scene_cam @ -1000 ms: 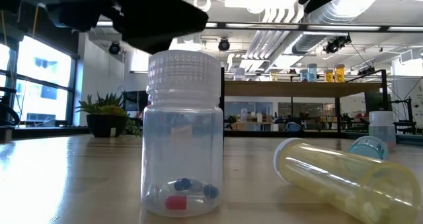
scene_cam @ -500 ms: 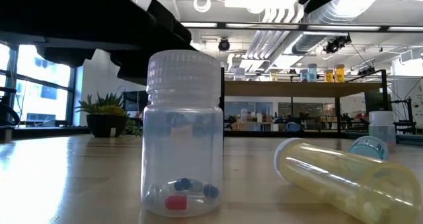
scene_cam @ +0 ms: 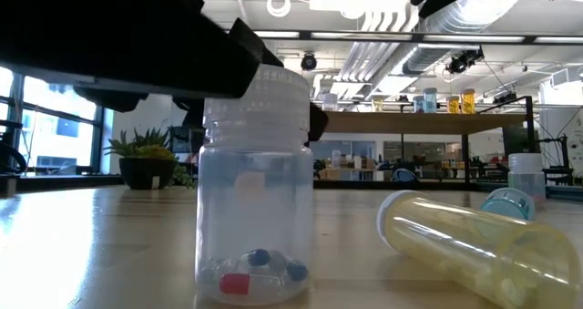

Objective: Pick and place medicine bottles onto shelf by color
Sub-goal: Put the bottom transparent pill bottle aligned with the other transparent pill bottle on the shelf

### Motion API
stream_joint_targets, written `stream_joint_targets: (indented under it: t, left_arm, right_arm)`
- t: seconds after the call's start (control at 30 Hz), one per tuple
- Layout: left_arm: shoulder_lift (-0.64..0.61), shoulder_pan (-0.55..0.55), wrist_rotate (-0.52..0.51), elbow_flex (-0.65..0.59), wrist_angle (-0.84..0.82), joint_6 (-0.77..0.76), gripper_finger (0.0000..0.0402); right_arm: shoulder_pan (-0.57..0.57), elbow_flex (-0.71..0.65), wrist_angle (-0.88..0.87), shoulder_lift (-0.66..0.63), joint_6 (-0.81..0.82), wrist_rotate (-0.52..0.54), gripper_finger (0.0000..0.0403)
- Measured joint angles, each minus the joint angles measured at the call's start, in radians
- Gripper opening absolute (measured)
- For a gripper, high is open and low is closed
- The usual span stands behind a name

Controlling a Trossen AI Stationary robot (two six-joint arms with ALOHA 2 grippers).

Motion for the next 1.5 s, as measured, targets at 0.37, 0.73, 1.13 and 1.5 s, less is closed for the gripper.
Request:
stream_joint_targets:
  t: [0.37, 0.73, 1.13, 1.5]
  left_arm:
    - [0.000, 0.001, -0.014, 0.000, -0.013, -0.014, 0.0164]
    - [0.000, 0.044, -0.016, -0.001, 0.006, 0.009, 0.0133]
    - [-0.158, 0.221, 0.058, -0.001, -0.028, 0.141, 0.0131]
    - [-0.359, 0.503, 0.106, -0.002, -0.262, 0.277, 0.0135]
  right_arm:
    - [0.000, 0.000, 0.000, 0.000, -0.002, 0.000, 0.0149]
    - [0.000, 0.000, 0.000, 0.000, -0.003, 0.000, 0.0149]
    - [0.000, 0.000, 0.001, 0.000, -0.011, 0.028, 0.0149]
    - [-0.001, 0.000, 0.002, 0.000, -0.048, 0.138, 0.0149]
